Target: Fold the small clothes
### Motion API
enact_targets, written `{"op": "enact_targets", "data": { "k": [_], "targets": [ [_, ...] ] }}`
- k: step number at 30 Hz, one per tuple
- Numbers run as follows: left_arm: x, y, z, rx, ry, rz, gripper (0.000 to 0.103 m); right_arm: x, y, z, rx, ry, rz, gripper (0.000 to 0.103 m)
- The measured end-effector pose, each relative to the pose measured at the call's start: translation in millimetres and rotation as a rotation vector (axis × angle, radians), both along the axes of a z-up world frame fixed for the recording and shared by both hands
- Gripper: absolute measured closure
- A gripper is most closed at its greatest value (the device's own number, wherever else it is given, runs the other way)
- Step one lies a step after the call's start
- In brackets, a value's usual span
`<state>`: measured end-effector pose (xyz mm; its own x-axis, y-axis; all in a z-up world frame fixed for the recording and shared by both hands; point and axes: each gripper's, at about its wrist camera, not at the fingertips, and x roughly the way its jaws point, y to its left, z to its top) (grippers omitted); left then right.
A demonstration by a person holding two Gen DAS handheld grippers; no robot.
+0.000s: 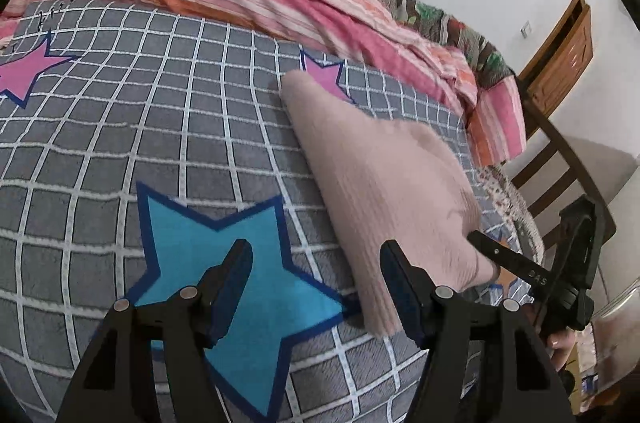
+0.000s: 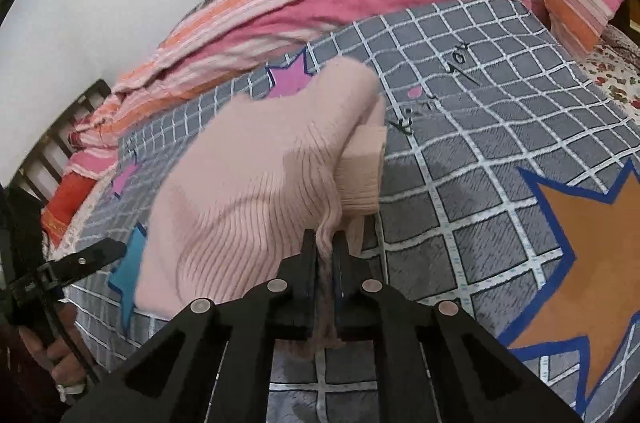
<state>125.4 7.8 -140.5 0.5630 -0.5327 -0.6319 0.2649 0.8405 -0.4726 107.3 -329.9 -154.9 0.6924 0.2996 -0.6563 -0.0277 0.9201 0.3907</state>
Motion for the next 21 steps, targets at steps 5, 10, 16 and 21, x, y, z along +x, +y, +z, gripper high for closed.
{"op": "enact_targets", "data": {
  "k": [5, 10, 16, 21],
  "targets": [
    [18, -4, 4, -0.042, 0.003, -0.007, 0.038, 13, -5, 8, 0.040, -0.035, 0.001, 0.044],
    [44, -22, -1, -0.079, 0.043, -0.037, 0.037, 43, -10, -4, 0.118, 0.031, 0.008, 0.036],
    [76, -47, -20, -0.137, 0.120, -0.074, 0.035, 66, -10, -21, 0.157, 0.083, 0.031, 0.032],
    [95, -62, -36, -0.180, 0.190, -0.075, 0.042, 75, -3, -24, 0.116, 0.074, 0.087, 0.044]
  ]
}}
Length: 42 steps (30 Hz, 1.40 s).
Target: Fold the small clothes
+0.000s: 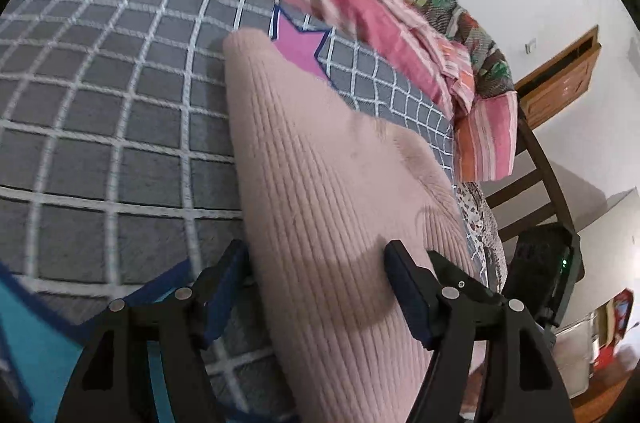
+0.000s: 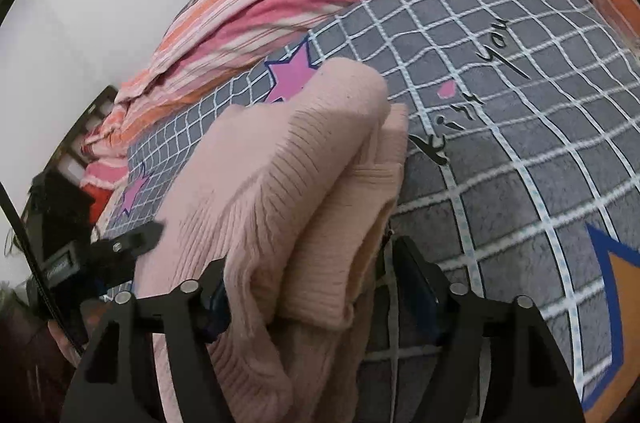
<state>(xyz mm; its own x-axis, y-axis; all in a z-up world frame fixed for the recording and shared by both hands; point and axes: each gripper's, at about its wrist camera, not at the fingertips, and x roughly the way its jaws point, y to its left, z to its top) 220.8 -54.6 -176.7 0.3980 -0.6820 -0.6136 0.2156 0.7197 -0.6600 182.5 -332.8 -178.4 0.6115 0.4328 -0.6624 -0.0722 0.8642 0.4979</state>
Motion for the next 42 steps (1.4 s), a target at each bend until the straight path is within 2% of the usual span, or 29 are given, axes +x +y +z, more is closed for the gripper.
{"op": "enact_targets", "data": {
  "k": [1, 3, 5, 8, 11, 14, 16, 19, 22, 25, 27, 30, 34, 35, 37, 38, 40, 41, 42],
  "targets": [
    [1, -1, -1, 0.000, 0.003, 0.010, 0.046, 3, 0, -2, 0.033, 0.010, 0.021, 0.045],
    [-1, -1, 4, -0.015, -0.026, 0.042, 0.060, 6, -2, -3, 0.061, 0.016, 0.010, 0.054],
    [-3, 2, 11, -0.021, -0.064, 0.057, 0.065, 5, 2, 2, 0.048, -0.014, 0.017, 0.061],
    [-3, 14, 21, -0.011, -0.101, 0.102, 0.066, 3, 14, 19, 0.024, -0.069, 0.036, 0.067],
    [1, 36, 34, 0.014, -0.137, 0.149, 0.067, 15, 32, 34, 0.087, -0.100, 0.078, 0.072],
    [10, 61, 45, 0.045, -0.164, 0.181, 0.067, 29, 53, 42, 0.118, -0.127, 0.106, 0.081],
    [18, 77, 46, 0.067, -0.159, 0.199, 0.067, 39, 73, 46, 0.134, -0.143, 0.130, 0.081],
    [25, 88, 40, 0.100, -0.152, 0.215, 0.067, 50, 97, 48, 0.080, -0.155, 0.140, 0.081],
    [26, 87, 29, 0.115, -0.121, 0.205, 0.065, 57, 109, 39, 0.002, -0.110, 0.138, 0.077],
    [21, 78, 24, 0.181, -0.149, 0.195, 0.056, 51, 106, 23, -0.084, -0.050, 0.145, 0.060],
    [19, 77, 26, 0.198, -0.163, 0.195, 0.051, 38, 94, 24, -0.092, -0.068, 0.134, 0.051],
    [16, 84, 30, 0.178, -0.163, 0.205, 0.046, 20, 81, 40, -0.117, -0.114, 0.116, 0.051],
    [8, 89, 37, 0.169, -0.207, 0.227, 0.042, 21, 80, 59, -0.150, -0.189, 0.085, 0.051],
    [5, 90, 38, 0.163, -0.228, 0.228, 0.042, 25, 84, 59, -0.151, -0.186, 0.091, 0.052],
    [-1, 92, 37, 0.142, -0.264, 0.226, 0.041, 37, 95, 55, -0.157, -0.164, 0.108, 0.063],
    [-2, 92, 35, 0.137, -0.273, 0.223, 0.041, 41, 100, 53, -0.164, -0.149, 0.117, 0.074],
    [-2, 89, 28, 0.153, -0.262, 0.214, 0.041, 50, 113, 45, -0.193, -0.113, 0.122, 0.083],
    [0, 87, 25, 0.172, -0.247, 0.213, 0.041, 50, 118, 45, -0.206, -0.125, 0.122, 0.089],
    [-1, 86, 23, 0.179, -0.241, 0.212, 0.041, 46, 121, 52, -0.210, -0.173, 0.147, 0.090]
  ]
}}
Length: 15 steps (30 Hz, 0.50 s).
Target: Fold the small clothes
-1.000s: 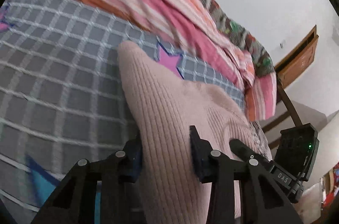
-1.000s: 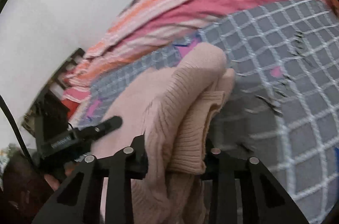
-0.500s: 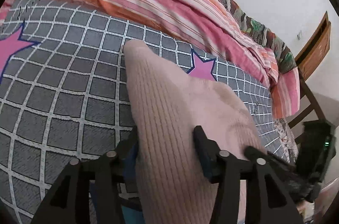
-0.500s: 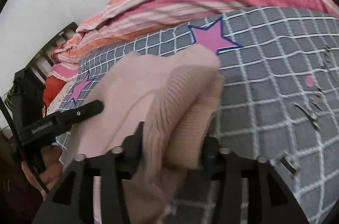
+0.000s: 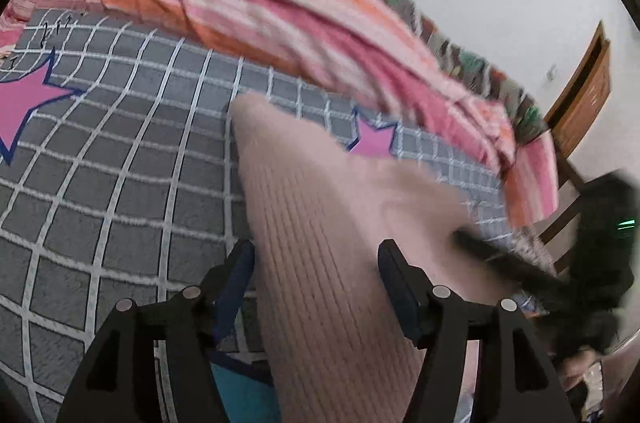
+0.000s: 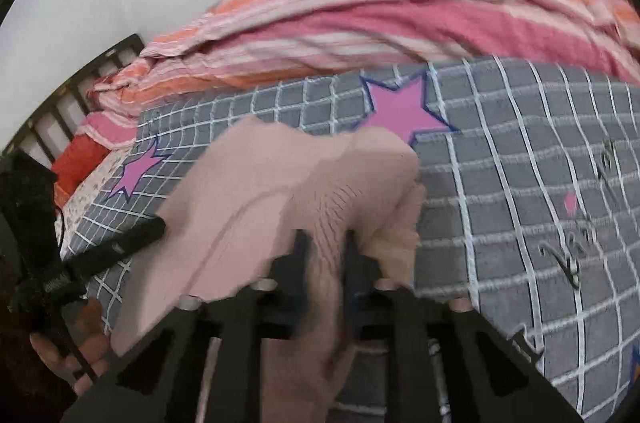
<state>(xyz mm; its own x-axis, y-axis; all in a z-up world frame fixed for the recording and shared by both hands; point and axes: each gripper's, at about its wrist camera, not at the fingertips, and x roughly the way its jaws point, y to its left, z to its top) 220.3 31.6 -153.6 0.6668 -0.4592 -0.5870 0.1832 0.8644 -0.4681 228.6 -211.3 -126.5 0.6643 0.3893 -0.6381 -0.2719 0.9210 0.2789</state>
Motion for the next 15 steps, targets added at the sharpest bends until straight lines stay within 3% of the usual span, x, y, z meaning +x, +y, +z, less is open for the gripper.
{"op": "enact_targets", "data": {
  "k": [4, 6, 8, 9, 11, 15],
  "targets": [
    [-2, 0, 0, -0.027, -0.004, -0.021, 0.038, -35, -17, 27, 0.108, -0.175, 0.040, 0.091],
    [-3, -4, 0, -0.012, -0.004, -0.030, 0.038, -36, -25, 13, 0.079, -0.129, -0.005, 0.091],
    [-4, -10, 0, 0.002, 0.002, -0.052, 0.038, -23, -31, -23, 0.054, 0.018, -0.068, 0.091],
    [-5, -12, 0, 0.013, -0.001, -0.053, 0.038, -21, -35, -33, 0.063, 0.043, -0.090, 0.089],
    [-7, -13, 3, 0.045, -0.013, -0.035, 0.038, -24, -40, -32, 0.081, 0.023, -0.104, 0.085],
    [-7, -13, 8, 0.091, -0.023, 0.007, 0.038, -18, -34, -19, 0.009, 0.000, -0.105, 0.074]
  ]
}}
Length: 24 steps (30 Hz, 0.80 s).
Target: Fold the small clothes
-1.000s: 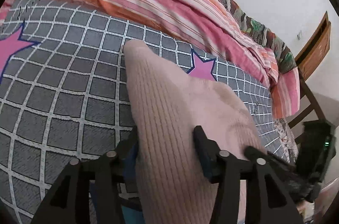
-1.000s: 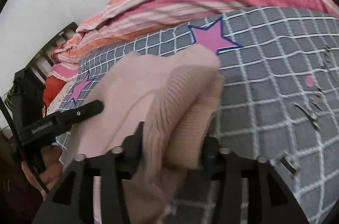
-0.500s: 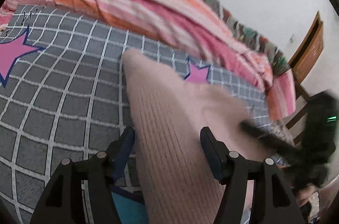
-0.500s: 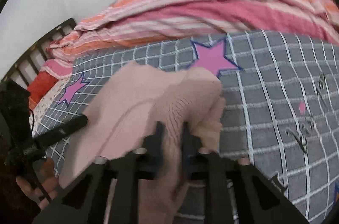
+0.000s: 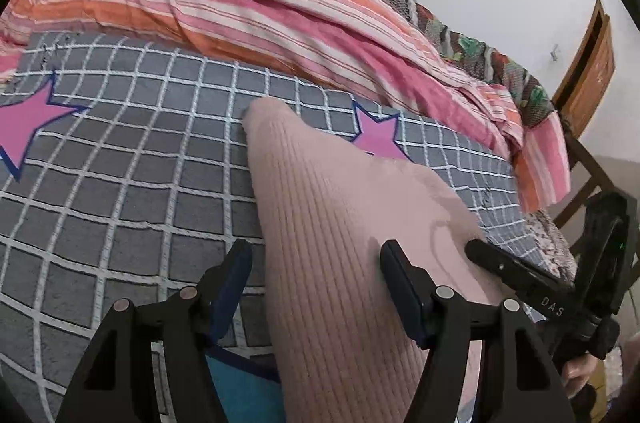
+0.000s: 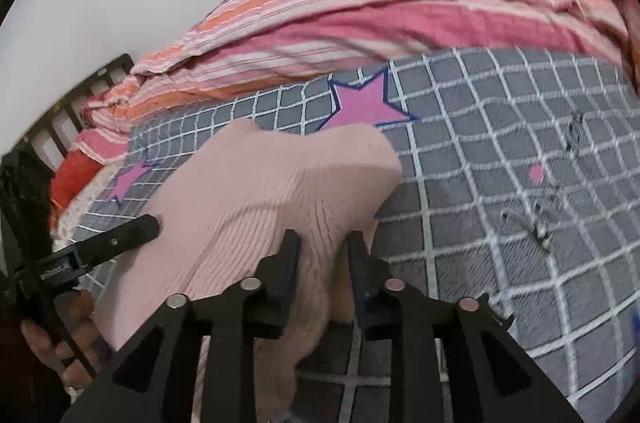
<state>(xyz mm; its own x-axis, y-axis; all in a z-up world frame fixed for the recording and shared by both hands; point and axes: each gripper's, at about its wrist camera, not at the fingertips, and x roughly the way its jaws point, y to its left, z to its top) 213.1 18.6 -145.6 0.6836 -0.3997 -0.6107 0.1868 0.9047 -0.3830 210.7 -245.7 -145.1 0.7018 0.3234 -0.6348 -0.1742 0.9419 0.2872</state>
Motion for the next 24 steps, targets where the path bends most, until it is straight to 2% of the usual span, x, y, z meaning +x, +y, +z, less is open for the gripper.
{"op": "enact_targets", "data": {
  "k": [4, 9, 12, 18, 24],
  "targets": [
    [-2, -3, -1, 0.061, -0.017, 0.023, 0.036, 17, 13, 3, -0.053, 0.008, -0.013, 0.072],
    [-3, -4, -2, 0.069, -0.012, 0.029, 0.035, 18, 10, -13, -0.036, 0.008, -0.028, 0.063],
    [-7, -8, -1, 0.108, -0.028, 0.037, 0.034, 17, 4, -12, -0.014, 0.016, -0.039, 0.057],
    [-24, -11, 3, 0.168, -0.063, 0.058, 0.034, 6, 1, -12, -0.026, 0.003, -0.055, 0.056],
    [-42, -8, 9, 0.167, -0.093, 0.066, 0.034, -9, -2, -10, -0.023, -0.012, -0.076, 0.055]
  ]
}}
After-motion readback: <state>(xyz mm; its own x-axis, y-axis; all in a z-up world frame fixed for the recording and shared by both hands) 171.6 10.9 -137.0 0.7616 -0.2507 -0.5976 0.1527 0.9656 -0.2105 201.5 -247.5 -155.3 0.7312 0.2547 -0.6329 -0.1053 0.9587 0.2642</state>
